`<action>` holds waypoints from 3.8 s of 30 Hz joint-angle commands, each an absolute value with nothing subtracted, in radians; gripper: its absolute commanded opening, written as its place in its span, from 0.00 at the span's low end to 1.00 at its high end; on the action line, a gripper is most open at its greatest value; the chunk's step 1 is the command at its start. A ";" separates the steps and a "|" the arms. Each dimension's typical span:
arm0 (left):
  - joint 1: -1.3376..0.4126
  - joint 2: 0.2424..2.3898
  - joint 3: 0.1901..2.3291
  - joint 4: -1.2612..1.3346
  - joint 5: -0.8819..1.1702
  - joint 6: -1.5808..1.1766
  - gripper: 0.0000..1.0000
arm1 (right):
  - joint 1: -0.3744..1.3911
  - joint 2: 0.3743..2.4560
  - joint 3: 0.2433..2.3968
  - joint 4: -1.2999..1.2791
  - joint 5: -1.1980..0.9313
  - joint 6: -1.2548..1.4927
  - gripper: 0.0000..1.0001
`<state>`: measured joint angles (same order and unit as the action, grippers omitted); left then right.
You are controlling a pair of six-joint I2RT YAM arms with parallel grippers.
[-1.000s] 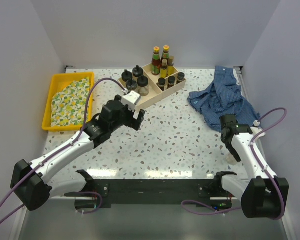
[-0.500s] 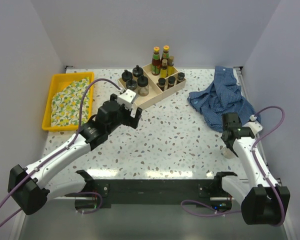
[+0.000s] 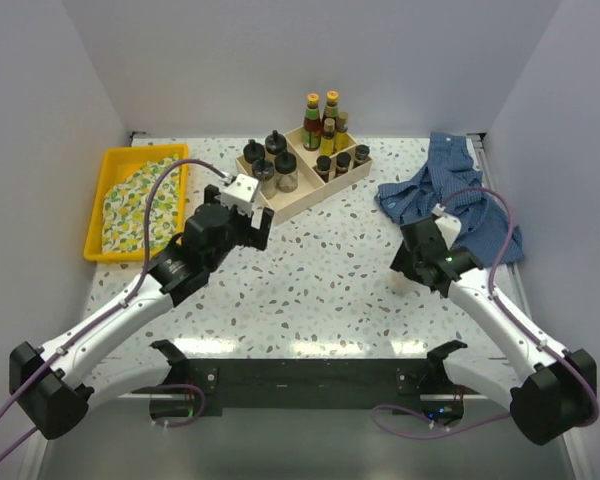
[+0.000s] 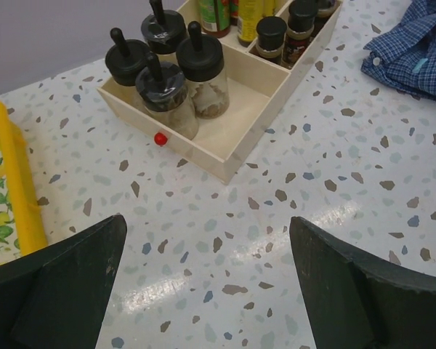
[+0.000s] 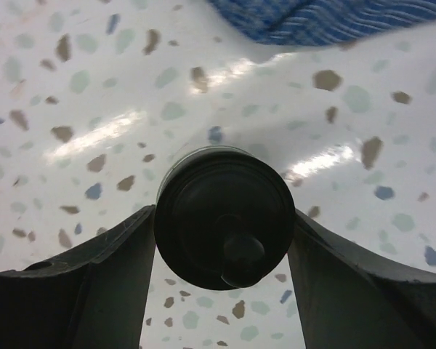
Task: Organize the condiment bottles
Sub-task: Place the bottle in the storage box, then reset both arms
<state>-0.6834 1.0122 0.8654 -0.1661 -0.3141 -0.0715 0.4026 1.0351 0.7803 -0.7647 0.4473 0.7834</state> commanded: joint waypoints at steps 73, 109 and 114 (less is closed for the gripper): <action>-0.683 0.778 0.775 -0.017 -0.630 -0.106 1.00 | 0.684 2.094 1.629 0.123 0.307 0.057 0.57; -0.684 0.770 0.758 -0.051 0.161 -0.270 1.00 | 0.684 0.815 0.982 -0.630 0.272 0.540 0.98; -0.686 0.739 0.703 -0.020 0.184 -0.317 1.00 | 0.683 0.730 0.939 -0.657 0.265 0.564 0.99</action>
<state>-0.6830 0.7593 0.7422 -0.0738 0.0998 -0.2550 0.6804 0.7708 0.9646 -0.6304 0.2638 0.5297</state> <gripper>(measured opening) 0.997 0.986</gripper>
